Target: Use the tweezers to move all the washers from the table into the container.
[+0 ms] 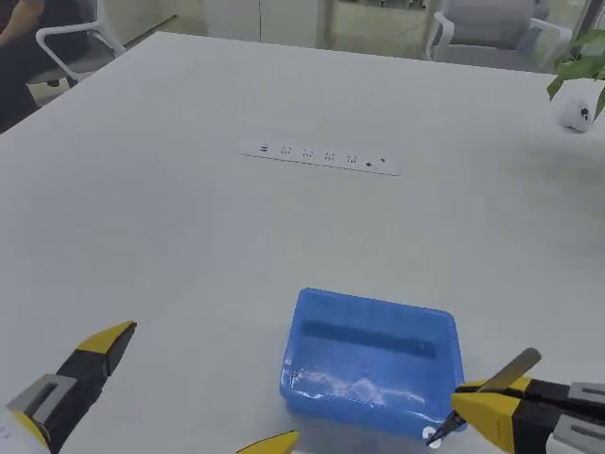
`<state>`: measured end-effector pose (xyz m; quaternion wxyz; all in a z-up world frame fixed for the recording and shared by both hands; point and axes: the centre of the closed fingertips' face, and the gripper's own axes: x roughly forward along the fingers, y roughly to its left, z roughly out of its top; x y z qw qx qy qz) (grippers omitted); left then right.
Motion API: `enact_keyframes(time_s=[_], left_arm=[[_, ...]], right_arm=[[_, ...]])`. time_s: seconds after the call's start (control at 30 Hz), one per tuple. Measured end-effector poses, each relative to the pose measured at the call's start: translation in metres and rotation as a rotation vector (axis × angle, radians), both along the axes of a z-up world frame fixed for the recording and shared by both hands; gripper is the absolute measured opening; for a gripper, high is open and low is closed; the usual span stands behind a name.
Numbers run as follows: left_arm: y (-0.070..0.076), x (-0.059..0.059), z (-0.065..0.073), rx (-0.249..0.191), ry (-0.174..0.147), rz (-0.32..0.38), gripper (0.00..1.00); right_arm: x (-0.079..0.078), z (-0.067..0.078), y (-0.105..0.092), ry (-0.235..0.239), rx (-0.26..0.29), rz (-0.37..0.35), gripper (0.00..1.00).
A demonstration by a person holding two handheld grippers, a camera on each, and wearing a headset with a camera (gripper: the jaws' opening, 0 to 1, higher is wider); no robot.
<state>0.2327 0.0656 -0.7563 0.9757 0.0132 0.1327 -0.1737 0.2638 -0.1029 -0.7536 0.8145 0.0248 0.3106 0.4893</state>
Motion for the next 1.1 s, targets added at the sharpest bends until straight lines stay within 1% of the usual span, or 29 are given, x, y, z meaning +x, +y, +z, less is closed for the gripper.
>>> enact_keyframes(time_s=[0.03, 0.07, 0.1, 0.17, 0.27, 0.3, 0.4, 0.43, 0.47, 0.5, 0.53, 0.63, 0.67, 0.7, 0.77, 0.83, 0.9, 0.93, 1.03, 1.1], left_arm=[[0.000, 0.000, 0.001, 0.007, -0.006, 0.000, 0.99], [0.001, 0.001, 0.002, 0.026, -0.016, -0.002, 0.99], [0.000, 0.001, 0.002, 0.033, -0.019, -0.008, 0.99], [-0.004, 0.000, 0.004, 0.030, -0.017, -0.020, 0.99], [-0.005, 0.000, 0.005, 0.029, -0.018, -0.023, 0.99], [-0.005, 0.000, 0.007, 0.018, -0.022, -0.021, 0.99], [-0.004, 0.000, 0.011, 0.009, -0.033, -0.010, 0.99], [-0.003, 0.000, 0.012, 0.006, -0.036, -0.006, 0.99], [-0.002, 0.001, 0.012, 0.007, -0.039, 0.000, 0.99], [0.000, 0.001, 0.013, 0.019, -0.045, 0.006, 0.99], [0.001, 0.001, 0.012, 0.024, -0.044, 0.007, 0.99], [-0.001, 0.001, 0.011, 0.026, -0.039, 0.001, 0.99], [-0.001, 0.000, 0.008, 0.040, -0.026, -0.005, 0.99], [-0.001, 0.000, 0.007, 0.044, -0.023, -0.005, 0.99], [-0.001, 0.000, 0.006, 0.049, -0.020, -0.009, 0.99], [-0.001, 0.000, 0.007, 0.051, -0.027, -0.010, 0.99], [-0.001, 0.000, 0.004, 0.046, -0.015, -0.014, 0.99], [-0.001, 0.000, 0.003, 0.050, -0.009, -0.016, 0.99], [-0.004, -0.001, 0.001, 0.054, -0.001, -0.029, 0.99], [-0.005, -0.001, 0.000, 0.058, 0.002, -0.039, 0.99]], right_arm=[[0.007, 0.002, 0.001, -0.005, 0.013, -0.018, 0.02], [0.011, 0.001, 0.000, -0.010, 0.015, -0.028, 0.02], [0.022, -0.002, -0.002, -0.018, 0.004, -0.073, 0.02], [0.035, -0.008, -0.004, -0.011, -0.009, -0.126, 0.02], [0.052, -0.013, -0.003, 0.031, 0.048, -0.203, 0.02], [0.055, -0.015, -0.002, 0.036, 0.058, -0.214, 0.02], [0.062, -0.026, -0.002, 0.041, 0.022, -0.222, 0.02], [0.062, -0.027, -0.001, 0.042, 0.018, -0.221, 0.02], [0.062, -0.031, 0.000, 0.041, -0.001, -0.218, 0.02], [0.062, -0.034, 0.000, 0.033, -0.020, -0.214, 0.02], [0.061, -0.037, 0.002, 0.031, -0.030, -0.210, 0.02], [0.061, -0.045, 0.002, 0.021, -0.064, -0.216, 0.02], [0.060, -0.049, 0.002, 0.016, -0.088, -0.213, 0.02], [0.061, -0.053, 0.001, -0.003, -0.120, -0.209, 0.02], [0.058, -0.057, 0.002, -0.010, -0.152, -0.191, 0.02], [0.058, -0.058, 0.003, -0.018, -0.155, -0.184, 0.02], [0.058, -0.059, 0.003, -0.027, -0.154, -0.184, 0.03], [0.059, -0.060, 0.002, -0.029, -0.157, -0.185, 0.03], [0.059, -0.062, 0.000, -0.026, -0.160, -0.190, 0.03], [0.058, -0.062, 0.000, -0.018, -0.144, -0.188, 0.03]])
